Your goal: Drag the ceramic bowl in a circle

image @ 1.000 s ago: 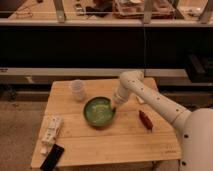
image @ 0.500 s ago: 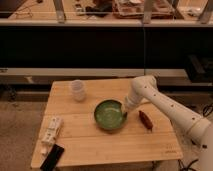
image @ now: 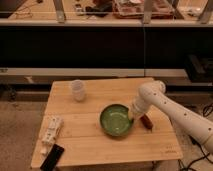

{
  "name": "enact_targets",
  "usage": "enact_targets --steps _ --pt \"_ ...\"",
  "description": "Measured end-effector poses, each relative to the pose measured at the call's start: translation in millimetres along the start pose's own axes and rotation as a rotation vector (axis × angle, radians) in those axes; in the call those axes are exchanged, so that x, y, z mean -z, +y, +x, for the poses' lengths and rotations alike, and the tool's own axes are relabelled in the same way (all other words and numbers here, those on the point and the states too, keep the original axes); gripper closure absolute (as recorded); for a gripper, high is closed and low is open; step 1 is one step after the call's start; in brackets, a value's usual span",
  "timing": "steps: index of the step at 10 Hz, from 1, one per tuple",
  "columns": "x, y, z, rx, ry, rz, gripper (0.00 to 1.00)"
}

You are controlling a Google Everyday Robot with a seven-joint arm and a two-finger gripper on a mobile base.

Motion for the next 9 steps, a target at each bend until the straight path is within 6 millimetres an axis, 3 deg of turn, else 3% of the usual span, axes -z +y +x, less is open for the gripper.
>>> enact_targets --steps 3,5,9 --pt "2 15 -31 -0.010 -0.011 -0.028 1.00" --pt "7 10 -50 0.017 -0.006 -0.032 1.00" --pt "9 -51 -79 0.164 -0.003 0.022 1.00"
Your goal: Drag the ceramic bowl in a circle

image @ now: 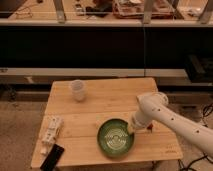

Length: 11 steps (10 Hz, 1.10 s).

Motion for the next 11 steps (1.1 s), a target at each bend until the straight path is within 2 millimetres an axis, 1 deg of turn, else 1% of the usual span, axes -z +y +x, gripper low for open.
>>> enact_targets --steps 1,2,3,4,5,7,8,10,11 --pt "-1 -17 -1 0.034 -0.001 0.020 1.00" --pt "0 -41 4 0.079 0.004 0.050 1.00" --pt "1 -56 11 0.104 0.012 0.073 1.00" --pt "3 -73 23 0.131 0.025 0.097 1.00" --pt "6 -93 40 0.160 0.043 0.127 1.00" --pt "11 -118 66 0.194 0.070 0.171 1.00" --pt "13 -131 84 0.205 0.086 0.199 1.00" --pt "10 -146 109 0.220 0.095 0.218 1.00" --pt "5 -146 125 0.214 0.094 0.217 1.00"
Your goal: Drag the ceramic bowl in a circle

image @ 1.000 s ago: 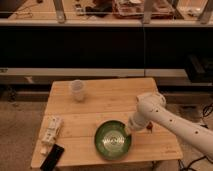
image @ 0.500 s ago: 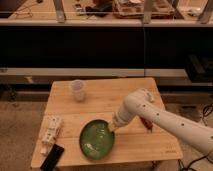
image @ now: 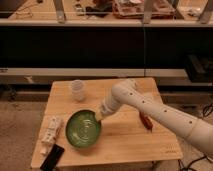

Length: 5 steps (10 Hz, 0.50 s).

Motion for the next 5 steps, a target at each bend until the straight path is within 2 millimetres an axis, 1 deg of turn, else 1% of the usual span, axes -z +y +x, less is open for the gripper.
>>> enact_targets --steps 2,3,5 --pt "-7 13 19 -0.028 -0.002 -0.011 1.00" --pt "-11 26 27 -0.056 -0.006 -0.024 1.00" --pt "-19 54 35 -0.115 -0.022 -0.050 1.00"
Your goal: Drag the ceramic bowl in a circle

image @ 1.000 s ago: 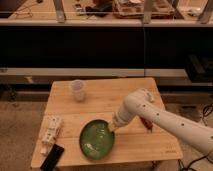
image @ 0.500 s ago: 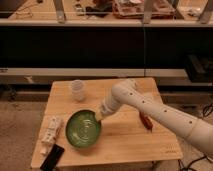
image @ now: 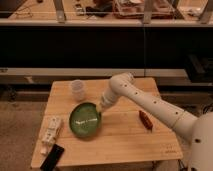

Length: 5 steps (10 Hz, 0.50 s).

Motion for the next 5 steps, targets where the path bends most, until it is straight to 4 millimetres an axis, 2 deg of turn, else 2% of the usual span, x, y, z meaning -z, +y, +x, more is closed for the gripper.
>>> enact_targets --steps 2,4,5 --pt "-4 31 3 -0.063 -0.010 -0.030 1.00" --pt "2 60 0 -0.117 -0.005 -0.063 1.00" --pt "12 86 -6 -0.161 0.009 -0.100 1.00"
